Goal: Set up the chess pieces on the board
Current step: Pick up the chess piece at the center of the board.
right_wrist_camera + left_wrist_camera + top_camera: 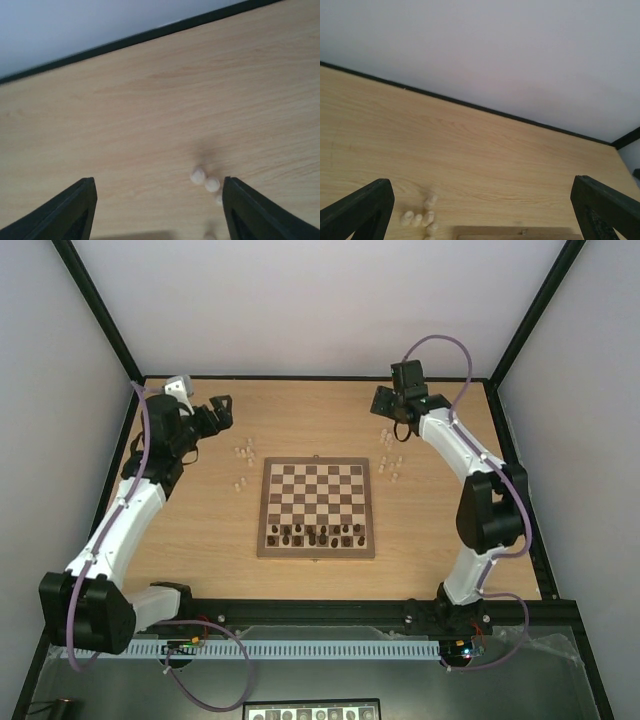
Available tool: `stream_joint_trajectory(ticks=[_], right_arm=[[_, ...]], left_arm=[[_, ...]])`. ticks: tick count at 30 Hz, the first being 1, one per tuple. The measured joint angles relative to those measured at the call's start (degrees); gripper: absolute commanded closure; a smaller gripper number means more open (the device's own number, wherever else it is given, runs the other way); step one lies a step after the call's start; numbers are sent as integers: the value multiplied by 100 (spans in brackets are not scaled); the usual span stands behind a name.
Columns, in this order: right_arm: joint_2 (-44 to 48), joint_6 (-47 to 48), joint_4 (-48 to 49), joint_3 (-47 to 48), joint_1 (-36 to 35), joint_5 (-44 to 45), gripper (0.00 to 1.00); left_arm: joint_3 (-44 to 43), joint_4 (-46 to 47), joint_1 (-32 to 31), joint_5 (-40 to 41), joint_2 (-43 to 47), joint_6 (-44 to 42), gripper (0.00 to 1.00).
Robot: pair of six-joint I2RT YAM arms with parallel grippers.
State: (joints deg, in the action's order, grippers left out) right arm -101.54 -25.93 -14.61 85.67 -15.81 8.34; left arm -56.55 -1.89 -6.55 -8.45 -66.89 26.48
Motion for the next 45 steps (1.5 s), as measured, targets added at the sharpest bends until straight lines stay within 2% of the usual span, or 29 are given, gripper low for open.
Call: stream_joint_trajectory(ticks=[6, 13, 24, 29, 36, 45], right_arm=[[-802, 227, -157, 931, -105, 420, 39], [-1329, 400, -358, 1388, -225, 592, 39], [-1558, 520, -979, 1469, -240, 942, 43], [-1558, 601, -1084, 1453, -240, 1130, 53], [-1729, 647, -1113, 1440, -238, 1139, 55], [-1969, 645, -1130, 1401, -221, 1051, 62]], left_arm=[[-4, -24, 7, 437, -476, -7, 1], [227, 282, 9, 496, -356, -11, 1], [227, 297, -83, 354, -774, -52, 1], [227, 326, -175, 356, -831, -61, 0], [216, 337, -251, 382, -960, -76, 1], [212, 341, -256, 433, -981, -107, 1]])
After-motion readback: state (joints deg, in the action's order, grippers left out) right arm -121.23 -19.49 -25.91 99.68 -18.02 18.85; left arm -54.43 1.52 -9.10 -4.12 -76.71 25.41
